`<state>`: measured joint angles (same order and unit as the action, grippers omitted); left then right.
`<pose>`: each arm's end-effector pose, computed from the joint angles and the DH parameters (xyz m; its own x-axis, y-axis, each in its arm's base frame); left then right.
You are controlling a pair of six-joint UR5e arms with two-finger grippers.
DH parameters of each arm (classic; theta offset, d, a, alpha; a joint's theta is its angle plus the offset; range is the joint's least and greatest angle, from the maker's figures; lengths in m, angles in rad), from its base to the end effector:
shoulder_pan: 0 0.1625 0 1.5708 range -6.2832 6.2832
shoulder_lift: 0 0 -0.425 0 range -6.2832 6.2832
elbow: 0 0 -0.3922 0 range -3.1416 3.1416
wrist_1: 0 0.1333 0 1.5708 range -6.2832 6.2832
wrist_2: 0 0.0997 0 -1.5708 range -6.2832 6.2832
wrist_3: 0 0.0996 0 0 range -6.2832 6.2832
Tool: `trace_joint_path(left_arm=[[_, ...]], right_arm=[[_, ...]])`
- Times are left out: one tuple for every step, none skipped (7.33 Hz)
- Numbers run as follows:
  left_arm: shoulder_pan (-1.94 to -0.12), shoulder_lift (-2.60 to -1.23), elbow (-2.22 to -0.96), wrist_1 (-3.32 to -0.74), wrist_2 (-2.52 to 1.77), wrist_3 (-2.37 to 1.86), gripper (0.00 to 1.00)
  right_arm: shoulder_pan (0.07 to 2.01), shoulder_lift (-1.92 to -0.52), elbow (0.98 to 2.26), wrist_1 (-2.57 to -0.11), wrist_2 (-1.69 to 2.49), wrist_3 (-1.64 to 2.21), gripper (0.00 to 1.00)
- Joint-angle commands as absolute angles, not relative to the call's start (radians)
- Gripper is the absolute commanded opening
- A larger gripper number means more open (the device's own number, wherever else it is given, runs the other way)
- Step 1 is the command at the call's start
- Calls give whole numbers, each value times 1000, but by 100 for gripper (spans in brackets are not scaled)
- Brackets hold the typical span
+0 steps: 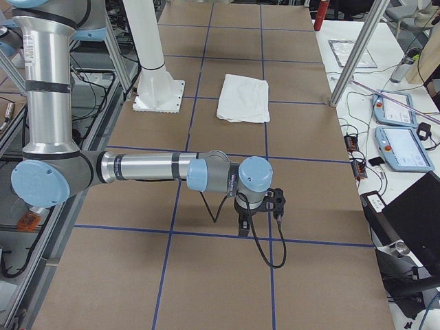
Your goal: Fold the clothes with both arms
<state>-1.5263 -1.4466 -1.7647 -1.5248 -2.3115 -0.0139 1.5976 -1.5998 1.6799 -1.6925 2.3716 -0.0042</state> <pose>-0.0465 -0.4425 0.6280 0.7371 0.0349 -0.6749 -0.0342 0.9993 0.0143 0.0745 -0.4735 0.6294 0.6952 0.0443 0.7175 -0.0239 0.9990 -0.0386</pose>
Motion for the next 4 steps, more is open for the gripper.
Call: trace_joint_path(left_arm=[[-1526,-1447,-1772,-1525,-2312,-14,100],[-1526,-1447,-1770,-1528,-2312,-14,100],[-1525,-1450,-1770,-1528,-2312,-14,100],[-1525,-1451,-1767,-1528,-2312,-14,100]], right_arm=[[1600,-1601,1693,-1690,2327,-2,100],[1600,-1603,1697,-1689,2332,-2,100],[1600,-1603,1697,-1687,2339,-2,100],[1600,-1603,1695,-1687,2341,-2,100]])
